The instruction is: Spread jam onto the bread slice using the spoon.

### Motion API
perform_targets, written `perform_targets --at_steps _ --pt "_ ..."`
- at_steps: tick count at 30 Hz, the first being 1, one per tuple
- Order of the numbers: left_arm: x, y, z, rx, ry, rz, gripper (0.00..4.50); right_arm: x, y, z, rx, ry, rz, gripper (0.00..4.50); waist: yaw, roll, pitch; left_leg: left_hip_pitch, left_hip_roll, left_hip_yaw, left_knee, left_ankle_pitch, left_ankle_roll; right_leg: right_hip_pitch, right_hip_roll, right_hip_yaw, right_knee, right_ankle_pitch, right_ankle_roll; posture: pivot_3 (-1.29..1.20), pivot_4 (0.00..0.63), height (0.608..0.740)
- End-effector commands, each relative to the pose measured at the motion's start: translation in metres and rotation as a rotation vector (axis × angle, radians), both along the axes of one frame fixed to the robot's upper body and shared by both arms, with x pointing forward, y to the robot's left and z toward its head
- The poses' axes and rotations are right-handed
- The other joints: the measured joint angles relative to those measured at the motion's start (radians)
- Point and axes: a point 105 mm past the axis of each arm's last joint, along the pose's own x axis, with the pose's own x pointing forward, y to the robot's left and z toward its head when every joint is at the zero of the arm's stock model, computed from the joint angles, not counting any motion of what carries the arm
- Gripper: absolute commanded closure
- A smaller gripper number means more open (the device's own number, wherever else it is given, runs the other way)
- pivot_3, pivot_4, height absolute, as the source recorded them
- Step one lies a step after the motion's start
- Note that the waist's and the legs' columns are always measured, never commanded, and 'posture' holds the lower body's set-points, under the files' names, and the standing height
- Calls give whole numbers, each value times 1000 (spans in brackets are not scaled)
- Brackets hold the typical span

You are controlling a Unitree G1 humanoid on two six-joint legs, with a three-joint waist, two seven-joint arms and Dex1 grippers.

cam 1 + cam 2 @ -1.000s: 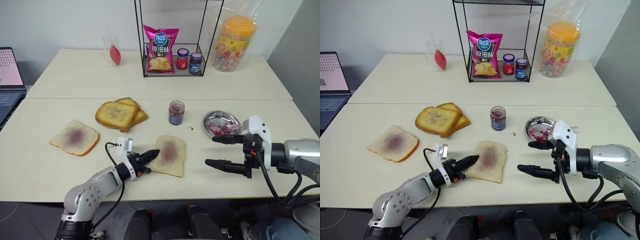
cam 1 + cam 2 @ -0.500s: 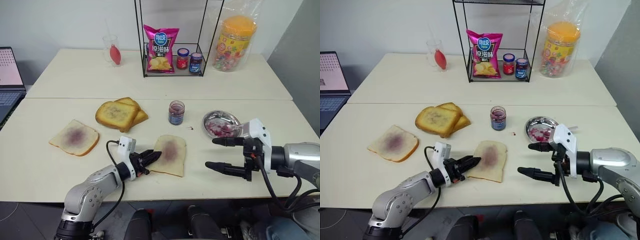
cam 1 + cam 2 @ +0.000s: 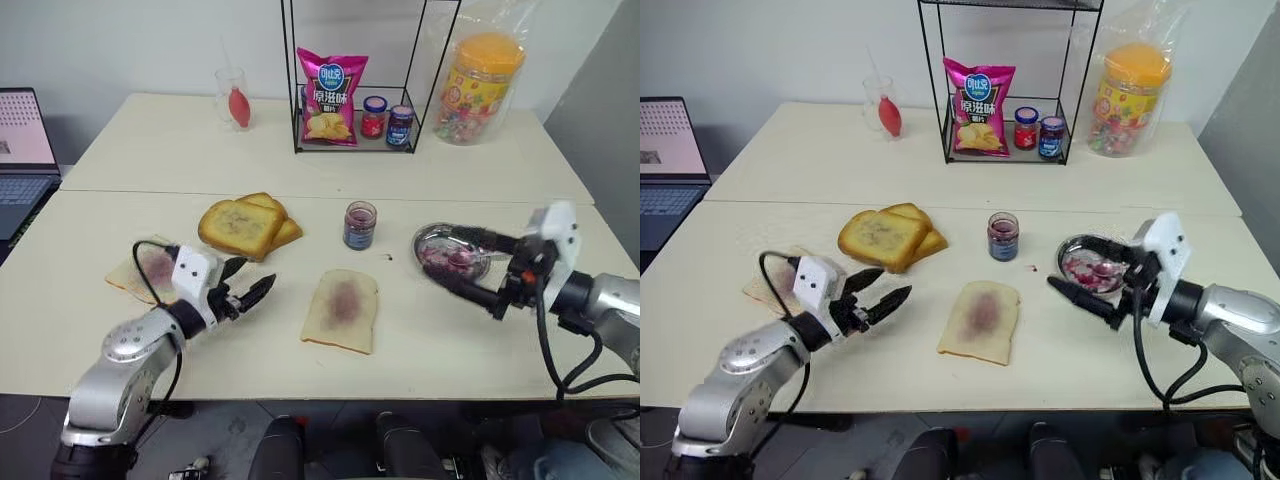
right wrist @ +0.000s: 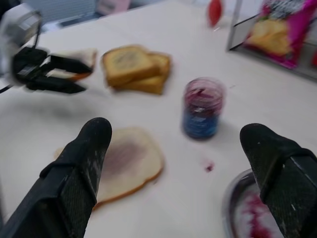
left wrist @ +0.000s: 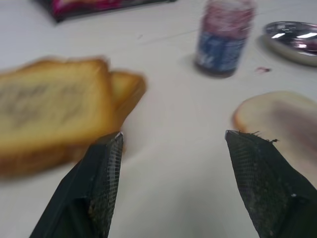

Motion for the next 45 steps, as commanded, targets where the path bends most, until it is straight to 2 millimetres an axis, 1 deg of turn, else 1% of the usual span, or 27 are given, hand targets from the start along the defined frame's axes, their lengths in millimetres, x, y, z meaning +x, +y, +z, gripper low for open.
perform_targets --at_steps 1,2,3,5,6,7,10,11,14,16,19,23,27,32,38,39,40,41,45 --pt "-20 -42 16 141 -90 -328 162 17 -39 19 126 -143 -294 0 -3 0 0 0 0 0 0 0 0 0 0 0 0 0 0 0 150 740" --pt "-22 -48 20 156 -98 -375 51 20 -49 18 148 -150 -349 0 -4 0 0 0 0 0 -1 0 0 -1 0 0 0 1 1 0 150 740" --pt "-20 -56 29 144 -108 -416 51 24 -64 14 185 -146 -443 0 -4 2 1 -1 1 0 0 0 0 -2 1 -1 0 3 5 0 150 740" --pt "-18 -72 45 98 -122 -470 51 28 -90 3 278 -119 -589 0 -2 2 1 -3 1 -1 0 0 0 -3 1 -2 1 3 6 0 150 740" --pt "-16 -80 52 81 -129 -497 51 30 -101 -5 332 -99 -660 0 -2 2 1 -4 0 -2 0 0 0 -3 1 -2 1 3 6 0 150 740" --pt "-19 -88 55 76 -115 -540 51 32 -109 -14 372 -76 -713 0 -2 2 1 -4 0 -2 1 0 0 -3 1 -2 2 4 6 0 150 740" --pt "-20 -100 57 88 -107 -583 51 37 -121 -32 430 -37 -790 0 -11 5 1 -3 0 -1 1 0 1 -3 1 -1 2 4 7 0 150 740" --pt "-20 -104 56 100 -107 -598 51 41 -125 -37 452 -17 -808 0 -18 8 1 -3 0 0 1 0 1 -3 1 0 2 4 7 0 150 740" --pt "-23 -113 55 114 -101 -637 51 52 -136 -52 515 28 -862 0 -28 9 1 -2 1 0 1 0 1 -4 2 1 4 4 7 0 150 740" --pt "-26 -119 53 114 -93 -661 51 61 -137 -62 562 84 -865 0 -31 10 1 -1 1 0 1 0 1 -4 3 1 5 4 7 0 150 740" --pt "-28 -123 49 107 -82 -673 51 69 -132 -75 630 160 -830 0 -32 11 1 0 1 0 1 0 1 -3 3 2 6 5 6 0 150 740" --pt "-29 -128 44 106 -70 -673 51 79 -118 -89 692 243 -757 0 -31 12 0 -1 1 0 1 0 1 -3 3 2 6 5 6 0 150 740" --pt "-30 -129 39 127 -70 -678 51 90 -110 -95 751 278 -714 0 -32 12 0 -1 1 0 1 0 1 -3 3 2 5 5 7 0 150 740" --pt "-29 -130 37 132 -77 -672 51 98 -101 -101 774 314 -675 0 -31 13 0 -1 1 0 1 0 1 -3 3 2 6 5 7 0 150 740" --pt "-28 -131 40 108 -81 -658 51 104 -104 -102 785 311 -678 0 -32 13 0 -1 1 0 2 0 1 -2 3 2 6 5 7 0 150 740" --pt "-28 -131 40 109 -82 -656 0 105 -105 -103 785 311 -674 338 -32 13 0 0 1 0 2 0 1 -2 3 2 6 5 7 0 150 740" --pt "-27 -131 40 111 -84 -653 0 105 -104 -103 793 315 -668 438 -32 13 0 0 1 0 2 0 1 -2 3 2 6 5 7 0 150 740" --pt "-27 -131 40 113 -85 -651 0 106 -104 -104 798 319 -665 637 -32 13 0 0 1 0 2 0 1 -2 3 2 6 5 7 0 150 740" --pt "-25 -129 42 118 -89 -645 0 107 -103 -103 839 329 -651 1684 -32 13 0 0 1 0 2 0 1 -2 3 2 6 5 7 0 150 740"
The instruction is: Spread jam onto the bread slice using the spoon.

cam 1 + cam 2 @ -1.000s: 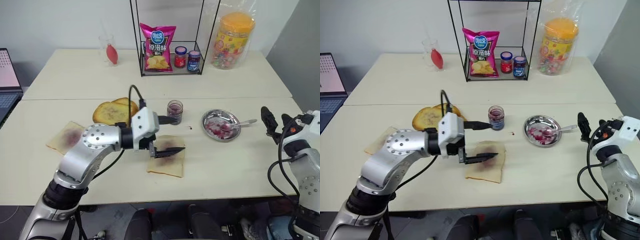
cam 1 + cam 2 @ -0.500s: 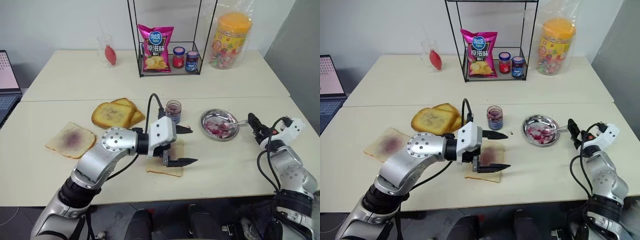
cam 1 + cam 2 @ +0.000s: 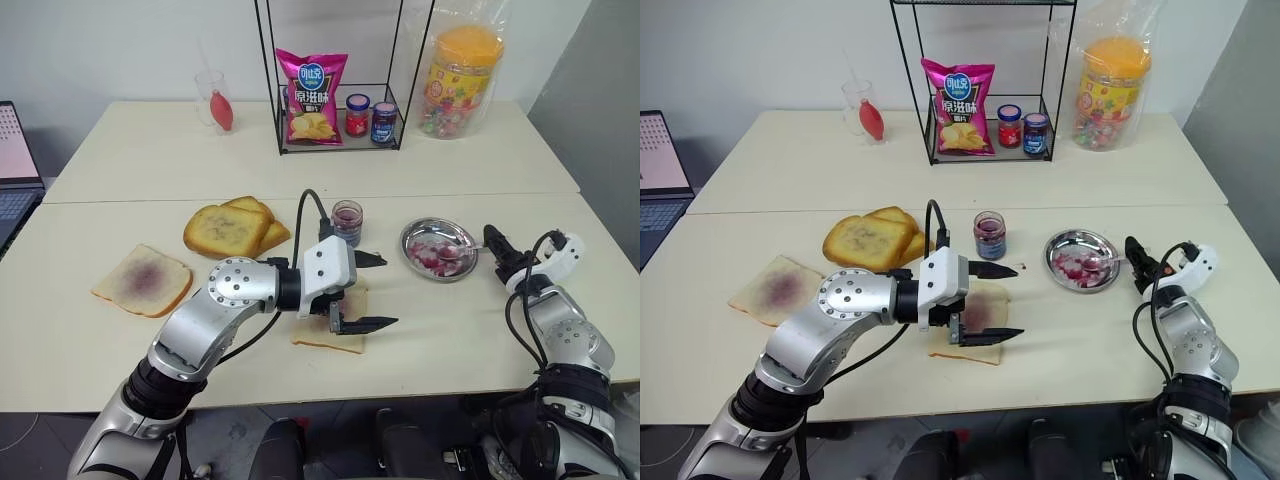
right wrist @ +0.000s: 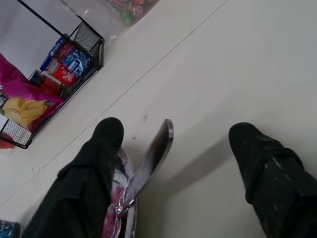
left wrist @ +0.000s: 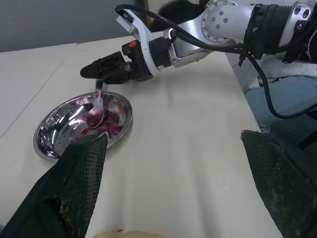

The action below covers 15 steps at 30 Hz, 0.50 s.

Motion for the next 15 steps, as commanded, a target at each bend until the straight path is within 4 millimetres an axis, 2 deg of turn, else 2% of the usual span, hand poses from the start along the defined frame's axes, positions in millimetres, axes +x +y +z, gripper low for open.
perform_targets --at_steps 1,11,12,15 --pt "0 1 9 -6 -41 2 0 5 -1 17 32 -68 10 1964 0 0 0 0 0 0 0 0 0 0 0 0 0 0 0 0 150 740" --pt "6 5 8 0 -45 30 0 7 5 25 54 -90 55 4325 0 0 0 0 0 0 1 0 0 1 0 0 0 1 1 0 150 740" --pt "7 5 9 0 -46 33 0 6 5 27 51 -95 58 4496 0 0 0 1 0 0 1 0 0 2 0 0 0 1 1 0 150 740" --pt "8 6 9 0 -47 47 0 5 6 32 49 -111 68 4496 0 0 0 4 0 0 1 0 0 4 0 0 0 1 1 0 150 740"
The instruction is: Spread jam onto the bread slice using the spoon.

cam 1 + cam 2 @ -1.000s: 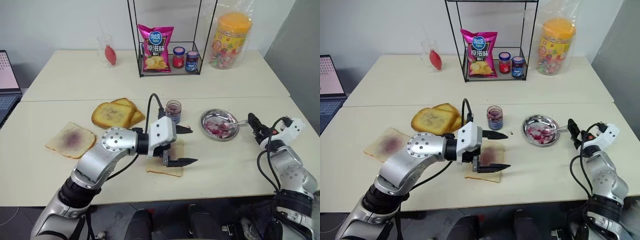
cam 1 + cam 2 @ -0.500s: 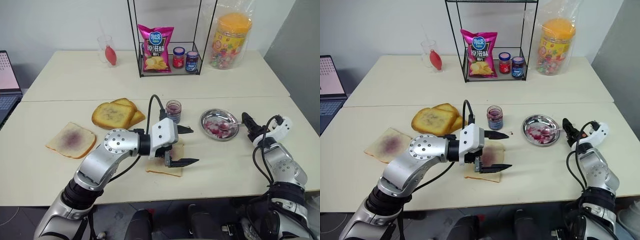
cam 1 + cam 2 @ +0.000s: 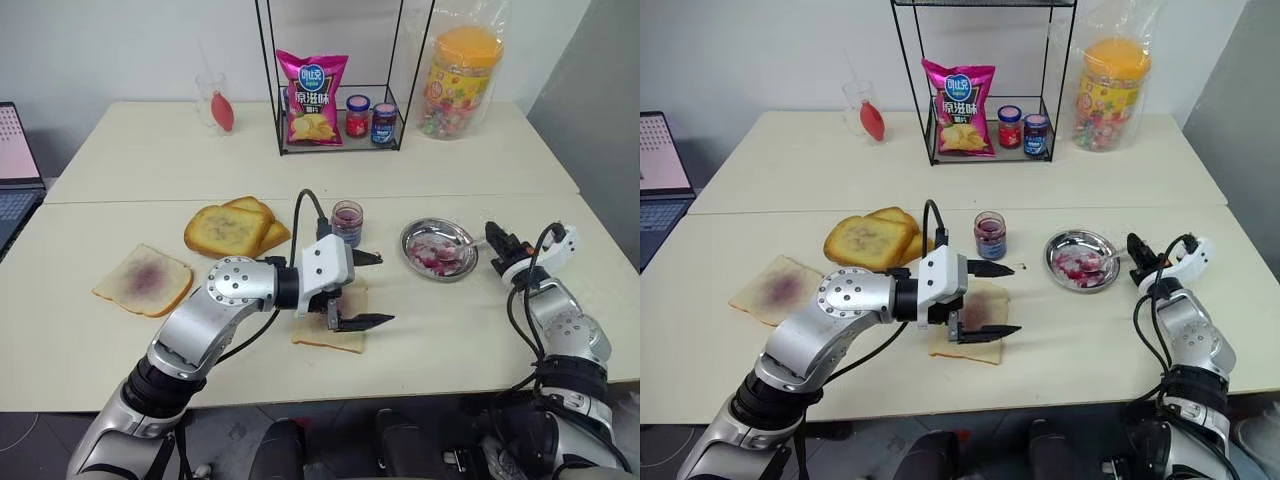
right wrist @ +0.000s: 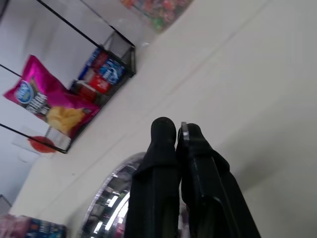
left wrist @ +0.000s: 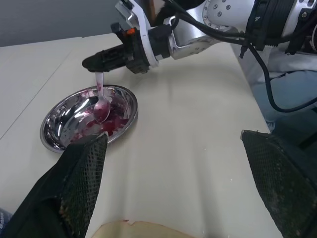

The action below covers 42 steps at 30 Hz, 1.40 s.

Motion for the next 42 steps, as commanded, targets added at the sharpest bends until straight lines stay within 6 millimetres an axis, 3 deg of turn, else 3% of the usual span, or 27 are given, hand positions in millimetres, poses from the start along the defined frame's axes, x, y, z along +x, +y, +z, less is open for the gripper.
perform_targets --at_steps 1,5,9,12,15,22,29,35,42 --pt "5 5 11 -17 -43 38 0 -4 -6 8 -19 -22 -2 4496 0 0 0 0 0 0 0 0 0 0 0 0 0 0 0 0 150 740" --pt "13 19 14 -51 -23 132 0 -9 0 28 -50 -78 34 4496 0 0 0 0 0 0 0 0 0 0 0 0 0 0 0 0 150 740" --pt "24 47 15 -86 -3 290 0 -18 22 78 -190 -205 126 4496 -5 4 2 -1 0 0 -1 0 0 -1 0 1 0 0 0 0 150 740" --pt "31 61 18 -132 7 398 0 -23 46 99 -321 -251 199 4496 -6 4 2 -1 0 0 -1 0 0 -2 0 0 0 0 0 0 150 740" --pt "31 77 17 -206 58 525 0 -23 87 142 -379 -378 272 4496 -12 4 2 0 0 0 -1 0 0 -2 0 1 0 0 0 0 150 740" --pt "38 103 10 -213 -1 724 0 -7 163 170 -595 -515 375 4496 -16 4 2 -1 1 -1 -1 0 0 -2 0 0 0 0 0 0 150 740" --pt "35 109 6 -204 -7 766 0 8 189 163 -661 -550 408 4496 -1 3 2 -2 0 -1 -1 0 0 -2 0 -1 -1 3 -5 0 150 740" --pt "33 110 1 -199 -2 779 0 18 207 140 -695 -537 462 4496 0 3 2 -3 0 -1 -1 0 0 -4 0 -1 0 3 -5 0 150 740" --pt "30 105 -4 -172 -2 754 0 23 215 121 -698 -505 472 4496 0 3 2 -4 0 -1 -1 0 0 -5 0 -1 0 3 -5 0 150 740"
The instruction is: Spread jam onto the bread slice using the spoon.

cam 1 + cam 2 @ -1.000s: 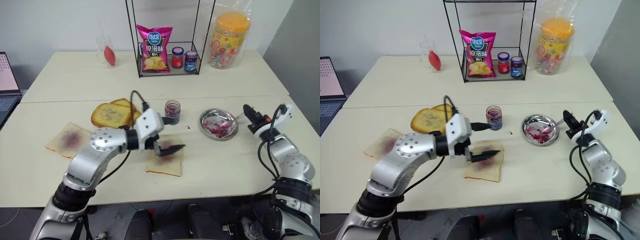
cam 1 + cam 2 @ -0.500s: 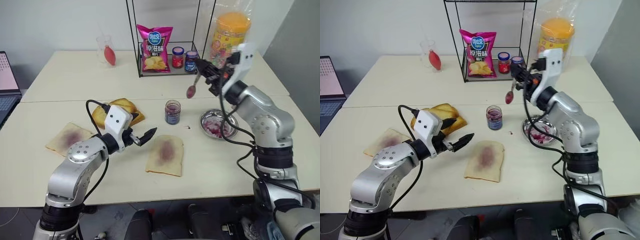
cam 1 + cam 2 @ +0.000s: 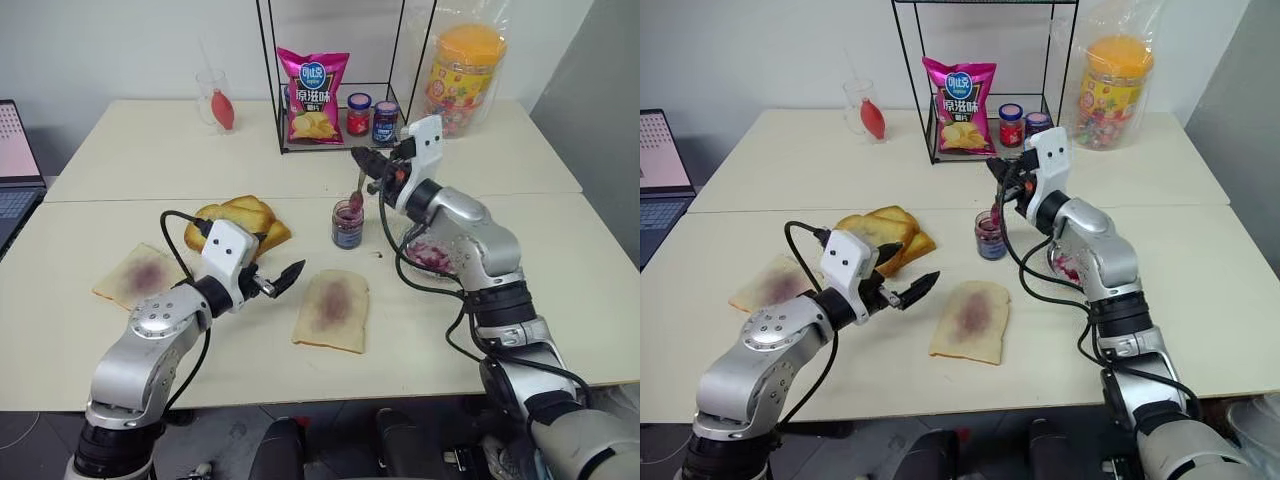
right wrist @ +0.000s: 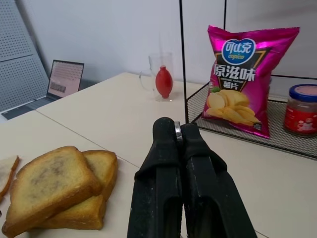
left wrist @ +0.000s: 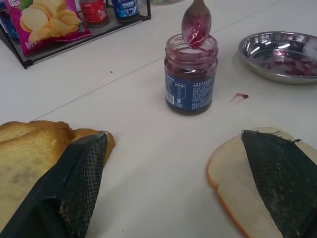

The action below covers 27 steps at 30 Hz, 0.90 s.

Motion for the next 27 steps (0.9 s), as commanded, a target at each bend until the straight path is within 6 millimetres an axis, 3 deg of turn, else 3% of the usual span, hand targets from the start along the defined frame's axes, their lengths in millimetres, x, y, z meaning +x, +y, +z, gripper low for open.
perform_targets --at_steps 1,10,16,27 --pt "-4 -5 11 26 -65 -30 0 1 2 6 5 -55 -5 4496 0 0 0 0 0 0 0 0 0 0 0 0 0 0 0 0 150 740" --pt "-3 -9 8 38 -66 -49 0 8 6 -26 -12 9 -25 4496 0 0 0 0 0 0 0 0 0 0 0 0 0 0 0 0 150 740" --pt "-4 -12 4 44 -55 -70 0 10 7 -36 52 105 -31 4496 -1 0 0 0 0 0 0 0 0 0 0 0 0 0 0 0 150 740" --pt "-2 -12 4 30 -56 -70 0 14 -2 -27 275 260 -40 4496 -1 0 0 0 0 0 0 0 0 0 0 0 0 0 0 0 150 740"
